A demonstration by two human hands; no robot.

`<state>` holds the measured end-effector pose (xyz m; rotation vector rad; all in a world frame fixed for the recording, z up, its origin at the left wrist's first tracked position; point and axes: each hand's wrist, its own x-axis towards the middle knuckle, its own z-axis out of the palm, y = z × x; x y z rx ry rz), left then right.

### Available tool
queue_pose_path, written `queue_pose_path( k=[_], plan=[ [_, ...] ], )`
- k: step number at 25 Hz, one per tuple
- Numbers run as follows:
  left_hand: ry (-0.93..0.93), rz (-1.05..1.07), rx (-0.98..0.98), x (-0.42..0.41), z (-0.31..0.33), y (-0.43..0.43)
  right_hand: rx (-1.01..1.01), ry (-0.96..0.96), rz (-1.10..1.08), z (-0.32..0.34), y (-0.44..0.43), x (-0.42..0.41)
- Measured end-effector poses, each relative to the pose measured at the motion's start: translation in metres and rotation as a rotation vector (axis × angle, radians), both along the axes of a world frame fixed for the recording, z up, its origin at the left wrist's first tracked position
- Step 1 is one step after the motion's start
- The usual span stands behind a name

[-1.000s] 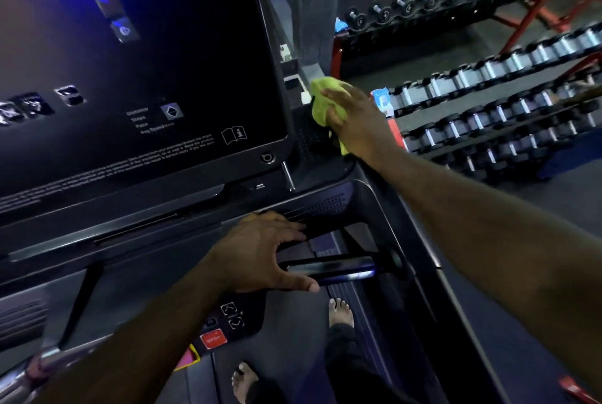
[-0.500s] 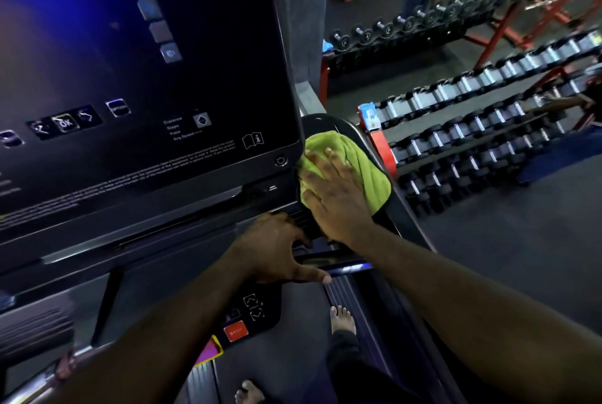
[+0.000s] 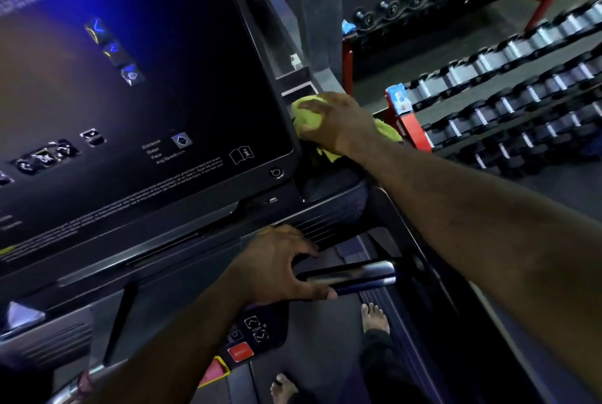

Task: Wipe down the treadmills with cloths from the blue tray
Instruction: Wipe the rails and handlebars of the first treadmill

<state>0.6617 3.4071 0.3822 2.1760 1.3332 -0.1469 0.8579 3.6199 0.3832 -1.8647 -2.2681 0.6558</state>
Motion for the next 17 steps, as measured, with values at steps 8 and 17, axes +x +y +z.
queue_pose_path(
  k=[8,17],
  plan=[
    [-0.027,0.049,-0.022,-0.006,-0.009,0.003,0.031,0.167,-0.261,-0.006,-0.092,0.070],
    [0.240,-0.321,0.104,0.005,0.018,-0.002,0.051,0.013,-0.475,-0.006,-0.258,0.089]
  ],
)
